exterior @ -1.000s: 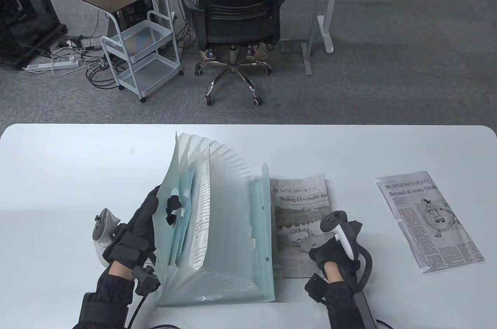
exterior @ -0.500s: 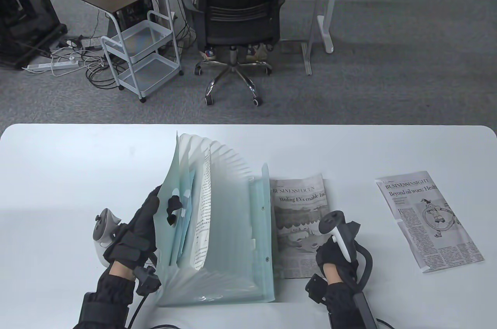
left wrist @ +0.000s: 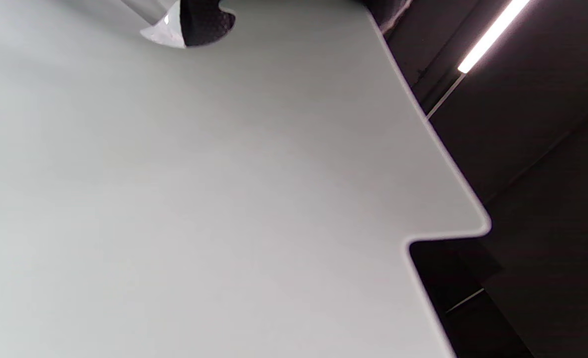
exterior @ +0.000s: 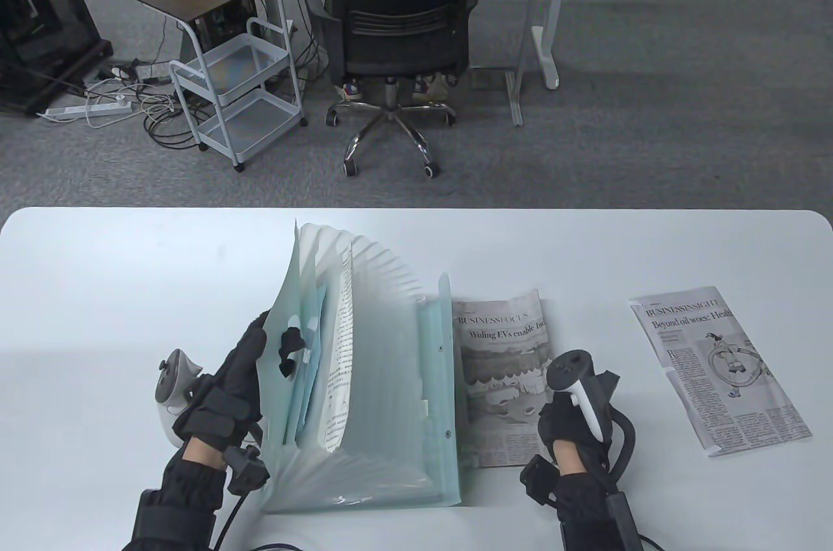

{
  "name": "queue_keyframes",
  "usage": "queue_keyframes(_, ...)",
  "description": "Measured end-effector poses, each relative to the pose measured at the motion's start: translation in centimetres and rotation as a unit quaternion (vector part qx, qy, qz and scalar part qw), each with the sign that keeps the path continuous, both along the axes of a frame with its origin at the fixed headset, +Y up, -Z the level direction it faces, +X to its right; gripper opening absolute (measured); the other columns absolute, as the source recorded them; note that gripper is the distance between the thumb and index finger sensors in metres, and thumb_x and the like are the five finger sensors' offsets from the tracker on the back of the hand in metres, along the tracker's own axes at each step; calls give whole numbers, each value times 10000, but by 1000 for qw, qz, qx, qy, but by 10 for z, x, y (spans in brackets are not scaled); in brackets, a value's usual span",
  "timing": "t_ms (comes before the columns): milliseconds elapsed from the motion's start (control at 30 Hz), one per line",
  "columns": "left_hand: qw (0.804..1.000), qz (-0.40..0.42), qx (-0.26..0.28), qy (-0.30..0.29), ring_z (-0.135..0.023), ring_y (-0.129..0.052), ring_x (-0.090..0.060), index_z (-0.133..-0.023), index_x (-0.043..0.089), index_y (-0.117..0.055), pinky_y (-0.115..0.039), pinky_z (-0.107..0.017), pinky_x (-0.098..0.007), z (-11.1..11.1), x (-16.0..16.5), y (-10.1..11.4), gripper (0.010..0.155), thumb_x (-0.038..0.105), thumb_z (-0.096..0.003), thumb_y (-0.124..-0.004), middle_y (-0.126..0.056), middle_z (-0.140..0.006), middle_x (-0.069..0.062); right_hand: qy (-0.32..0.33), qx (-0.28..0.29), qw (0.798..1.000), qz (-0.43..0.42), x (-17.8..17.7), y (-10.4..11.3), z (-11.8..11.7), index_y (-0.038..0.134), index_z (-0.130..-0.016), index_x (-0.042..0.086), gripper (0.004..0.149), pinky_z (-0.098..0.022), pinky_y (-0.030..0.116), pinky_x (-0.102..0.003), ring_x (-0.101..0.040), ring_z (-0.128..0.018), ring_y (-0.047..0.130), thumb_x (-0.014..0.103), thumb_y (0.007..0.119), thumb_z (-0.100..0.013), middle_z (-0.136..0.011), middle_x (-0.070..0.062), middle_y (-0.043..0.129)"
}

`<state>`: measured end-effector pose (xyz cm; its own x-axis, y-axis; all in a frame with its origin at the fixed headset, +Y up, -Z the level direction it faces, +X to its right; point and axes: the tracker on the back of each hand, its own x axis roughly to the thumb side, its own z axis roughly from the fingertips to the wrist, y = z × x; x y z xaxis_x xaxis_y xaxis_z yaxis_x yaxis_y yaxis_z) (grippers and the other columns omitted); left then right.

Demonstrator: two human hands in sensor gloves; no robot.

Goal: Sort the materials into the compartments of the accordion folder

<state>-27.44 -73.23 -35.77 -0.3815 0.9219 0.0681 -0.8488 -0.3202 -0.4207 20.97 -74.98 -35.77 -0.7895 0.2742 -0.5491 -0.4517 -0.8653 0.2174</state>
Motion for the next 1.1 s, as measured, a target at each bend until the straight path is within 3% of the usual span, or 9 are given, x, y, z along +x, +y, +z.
queue_keyframes(433, 1000, 0, 0, 1, -1157, -129, -556, -1238, 57, -219, -174, -716, -705, 0, 0, 1, 705, 460, -752, -532, -531, -1146, -229, 11, 108, 989, -104, 21, 46, 17, 693, -1016, 131, 403, -418, 814, -400, -200, -465, 957, 235, 703, -627, -771, -125, 889)
queue_keyframes(700, 1000, -1, 0, 1, -1158, -130, -554, -1237, 58, -220, -174, -717, -703, 0, 0, 0, 704, 459, -751, -534, -532, -1146, -231, -32, 201, 969, -143, 42, 82, 33, 681, -1033, 99, 411, -391, 818, -398, -193, -421, 941, 210, 685, -637, -748, -169, 876)
queue_keyframes(833, 1000, -4, 1, 0, -1155, -130, -557, -1237, 57, -220, -172, -715, -704, 0, 0, 0, 704, 458, -751, -533, -531, -1145, -233, -52, 234, 953, -184, 57, 96, 35, 680, -1032, 70, 415, -378, 827, -397, -191, -405, 947, 195, 681, -637, -739, -185, 876)
queue_keyframes(1100, 1000, -4, 0, 1, -1157, -129, -557, -1238, 55, -220, -174, -716, -706, 0, 0, 0, 705, 458, -751, -533, -530, -1146, -233, -61, 323, 903, -276, 66, 126, 45, 625, -1030, -60, 449, -314, 881, -351, -132, -346, 982, 155, 653, -637, -721, -226, 863)
